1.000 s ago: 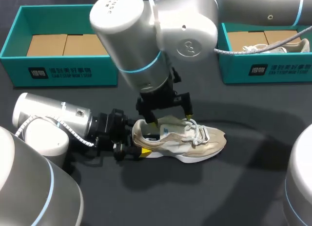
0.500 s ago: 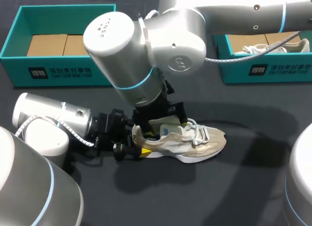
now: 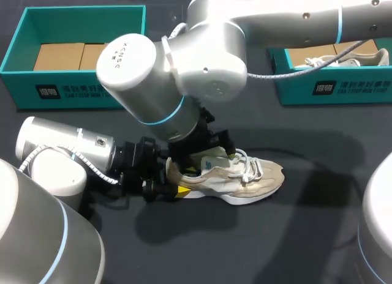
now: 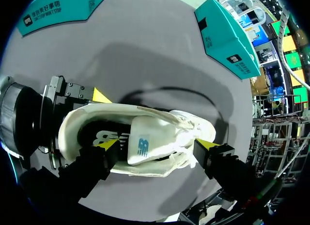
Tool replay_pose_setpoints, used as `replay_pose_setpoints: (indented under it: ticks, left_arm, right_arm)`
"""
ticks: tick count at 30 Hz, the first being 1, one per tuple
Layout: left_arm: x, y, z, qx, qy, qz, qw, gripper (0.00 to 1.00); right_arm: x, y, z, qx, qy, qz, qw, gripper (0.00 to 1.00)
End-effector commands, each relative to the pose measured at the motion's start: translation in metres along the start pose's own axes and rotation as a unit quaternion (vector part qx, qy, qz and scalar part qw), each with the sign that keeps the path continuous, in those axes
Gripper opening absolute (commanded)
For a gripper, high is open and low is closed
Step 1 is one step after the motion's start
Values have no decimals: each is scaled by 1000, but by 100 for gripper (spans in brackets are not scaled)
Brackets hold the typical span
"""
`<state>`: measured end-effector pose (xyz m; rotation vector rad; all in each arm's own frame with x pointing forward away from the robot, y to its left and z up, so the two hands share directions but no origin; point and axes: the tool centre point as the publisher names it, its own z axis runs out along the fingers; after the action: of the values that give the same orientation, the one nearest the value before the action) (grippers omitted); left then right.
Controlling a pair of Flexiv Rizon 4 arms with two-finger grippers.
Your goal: Take the shoe out of the shoebox, open the shoe tongue, remove and reinsert the insole, then place the shoe into the shoebox
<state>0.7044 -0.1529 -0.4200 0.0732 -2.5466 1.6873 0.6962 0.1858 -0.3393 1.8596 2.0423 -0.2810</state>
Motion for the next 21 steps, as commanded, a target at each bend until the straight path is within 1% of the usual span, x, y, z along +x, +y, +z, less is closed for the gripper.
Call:
replay_pose_setpoints:
  ticks: [1,12,18,21]
  left_arm:
    - [-3,1,1,-2,0,0,1000,0]
    - [-3,1,1,-2,0,0,1000,0]
    - [-3,1,1,-2,0,0,1000,0]
    - [-3,1,1,-2,0,0,1000,0]
  right_arm:
    - [7,-5,5,-5,-26,148,989,100]
    - [5,-9,20,-10,-51,173,984,100]
    - [-4,-12,25,-19,-56,179,982,100]
    - [-13,-12,27,-24,-56,179,982,100]
